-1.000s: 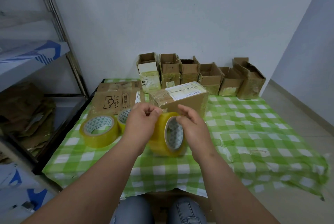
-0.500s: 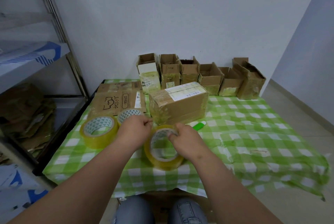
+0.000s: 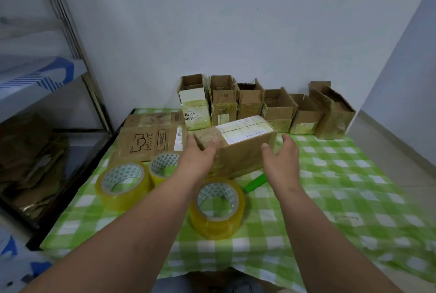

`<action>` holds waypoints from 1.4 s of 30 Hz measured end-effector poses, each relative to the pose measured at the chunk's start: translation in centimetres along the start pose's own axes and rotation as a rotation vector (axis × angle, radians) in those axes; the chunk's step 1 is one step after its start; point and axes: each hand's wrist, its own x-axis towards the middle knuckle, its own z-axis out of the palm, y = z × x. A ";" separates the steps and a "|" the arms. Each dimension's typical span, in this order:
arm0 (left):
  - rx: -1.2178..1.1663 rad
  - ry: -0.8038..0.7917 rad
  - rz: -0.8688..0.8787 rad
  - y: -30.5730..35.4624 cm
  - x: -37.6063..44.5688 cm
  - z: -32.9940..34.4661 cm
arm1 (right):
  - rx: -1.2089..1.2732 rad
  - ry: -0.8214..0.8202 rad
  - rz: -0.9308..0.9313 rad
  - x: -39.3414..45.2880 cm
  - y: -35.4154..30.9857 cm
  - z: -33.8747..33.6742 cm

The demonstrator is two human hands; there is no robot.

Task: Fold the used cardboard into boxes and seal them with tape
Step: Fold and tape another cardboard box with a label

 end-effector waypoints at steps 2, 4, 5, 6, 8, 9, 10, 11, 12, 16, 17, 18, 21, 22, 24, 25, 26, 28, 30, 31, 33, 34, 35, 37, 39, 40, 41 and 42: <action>-0.084 0.002 -0.087 -0.1 1.2 0.4 | 0.110 -0.022 0.096 1.8 0.0 -0.1; -0.143 0.008 -0.102 -0.4 2.3 0.9 | 0.192 -0.063 0.164 3.2 -0.2 -0.2; -0.180 0.005 -0.106 -0.4 2.7 1.1 | 0.220 -0.092 0.183 3.8 -0.4 -0.3; -0.213 0.003 -0.114 -0.3 3.1 1.2 | 0.240 -0.120 0.193 4.2 -0.6 -0.4; -0.226 0.022 -0.132 -0.1 3.8 1.3 | 0.242 -0.153 0.176 4.8 -0.5 -0.5; -0.209 0.042 -0.152 0.1 4.1 1.3 | 0.221 -0.147 0.157 5.1 -0.2 -0.5; -0.195 0.060 -0.177 0.3 4.6 1.3 | 0.189 -0.135 0.138 5.2 0.0 -0.4; -0.186 0.065 -0.200 0.3 5.1 1.2 | 0.154 -0.125 0.125 5.3 0.2 -0.4; -0.176 0.059 -0.218 0.5 5.4 1.2 | 0.126 -0.126 0.117 5.4 0.4 -0.3; -0.096 0.068 -0.164 0.5 6.3 1.4 | 0.170 -0.208 0.109 6.0 0.8 0.2; -0.086 0.066 -0.151 0.4 6.4 1.3 | 0.216 -0.233 0.119 6.1 0.9 0.3; -0.091 0.059 -0.152 0.4 6.4 1.3 | 0.263 -0.260 0.138 6.2 1.0 0.4; -0.110 0.085 -0.171 0.3 7.0 1.0 | 0.298 -0.312 0.198 6.6 1.0 0.3; -0.087 0.093 -0.170 0.5 7.2 1.0 | 0.263 -0.317 0.196 6.9 0.8 0.2; -0.046 0.099 -0.152 0.7 7.7 1.1 | 0.207 -0.312 0.190 7.2 0.2 0.0; -0.050 0.096 -0.151 0.9 7.8 1.2 | 0.194 -0.311 0.188 7.3 0.0 0.1; -0.055 0.094 -0.154 0.9 8.0 1.2 | 0.187 -0.314 0.185 7.3 -0.1 0.1; -0.039 0.097 -0.148 0.9 8.1 1.4 | 0.177 -0.328 0.171 7.0 -0.1 0.3; 0.002 0.121 -0.131 0.9 7.8 1.6 | 0.165 -0.331 0.147 6.7 0.0 0.3; 0.021 0.131 -0.120 0.8 7.7 1.7 | 0.169 -0.328 0.149 6.6 0.0 0.3; 0.020 0.155 -0.127 0.7 7.9 1.7 | 0.183 -0.319 0.159 6.7 0.0 0.2; -0.005 0.162 -0.138 0.6 8.1 1.6 | 0.187 -0.319 0.159 6.7 -0.1 0.1; -0.032 0.164 -0.148 0.6 8.0 1.5 | 0.189 -0.324 0.155 6.6 -0.2 0.1; -0.060 0.158 -0.152 0.8 7.9 1.2 | 0.196 -0.335 0.144 6.3 -0.4 0.1; -0.039 0.144 -0.137 1.2 7.9 1.1 | 0.206 -0.339 0.129 6.0 -0.6 0.0; -0.020 0.136 -0.115 1.3 7.9 1.0 | 0.210 -0.342 0.118 5.9 -0.6 -0.1; 0.001 0.124 -0.082 1.4 7.9 1.1 | 0.211 -0.348 0.103 5.8 -0.7 -0.2; 0.025 0.112 -0.040 1.3 8.0 1.1 | 0.202 -0.354 0.084 5.8 -0.7 -0.2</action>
